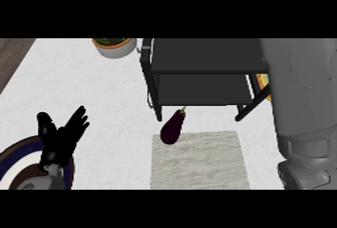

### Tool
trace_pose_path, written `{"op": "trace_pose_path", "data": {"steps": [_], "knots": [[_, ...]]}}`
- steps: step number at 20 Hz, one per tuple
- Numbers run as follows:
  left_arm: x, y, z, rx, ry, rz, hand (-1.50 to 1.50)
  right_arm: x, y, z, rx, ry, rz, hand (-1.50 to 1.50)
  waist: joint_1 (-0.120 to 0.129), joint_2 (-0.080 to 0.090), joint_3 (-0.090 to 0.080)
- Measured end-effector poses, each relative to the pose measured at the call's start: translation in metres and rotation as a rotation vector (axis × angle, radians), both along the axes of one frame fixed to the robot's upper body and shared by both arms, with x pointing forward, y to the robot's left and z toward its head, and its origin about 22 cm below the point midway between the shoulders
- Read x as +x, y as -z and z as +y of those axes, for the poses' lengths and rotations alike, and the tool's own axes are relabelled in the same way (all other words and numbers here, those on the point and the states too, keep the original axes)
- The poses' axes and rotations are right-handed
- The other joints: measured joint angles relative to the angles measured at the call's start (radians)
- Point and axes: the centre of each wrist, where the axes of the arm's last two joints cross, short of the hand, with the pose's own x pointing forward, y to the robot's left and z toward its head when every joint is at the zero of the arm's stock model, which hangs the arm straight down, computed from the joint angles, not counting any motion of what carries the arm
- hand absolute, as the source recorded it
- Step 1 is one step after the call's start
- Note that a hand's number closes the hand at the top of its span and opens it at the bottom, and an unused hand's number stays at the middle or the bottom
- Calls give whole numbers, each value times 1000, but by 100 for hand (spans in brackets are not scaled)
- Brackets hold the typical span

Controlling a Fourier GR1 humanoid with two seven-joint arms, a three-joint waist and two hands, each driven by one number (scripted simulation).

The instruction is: Pick the lemon from the placemat and place it in the tiered shelf

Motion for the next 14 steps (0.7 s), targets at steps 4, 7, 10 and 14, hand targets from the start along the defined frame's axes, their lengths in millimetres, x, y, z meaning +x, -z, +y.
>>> {"op": "trace_pose_path", "data": {"steps": [4, 7, 10, 14], "knots": [[0, 1, -4, 1, -3, -2, 0, -4, -8, -20, 114, 54, -49, -150, -4, -1, 0], [-2, 4, -4, 7, -8, 3, 0, -8, -14, -36, 139, 139, -90, -150, -7, -2, 0], [-5, 6, -1, 8, -10, 0, 0, -11, -23, -56, 161, 235, -113, -150, -9, -2, -1], [-8, 5, 2, 4, -14, 8, 0, -23, -30, -100, 235, 340, -138, -150, -13, -4, 0]]}}
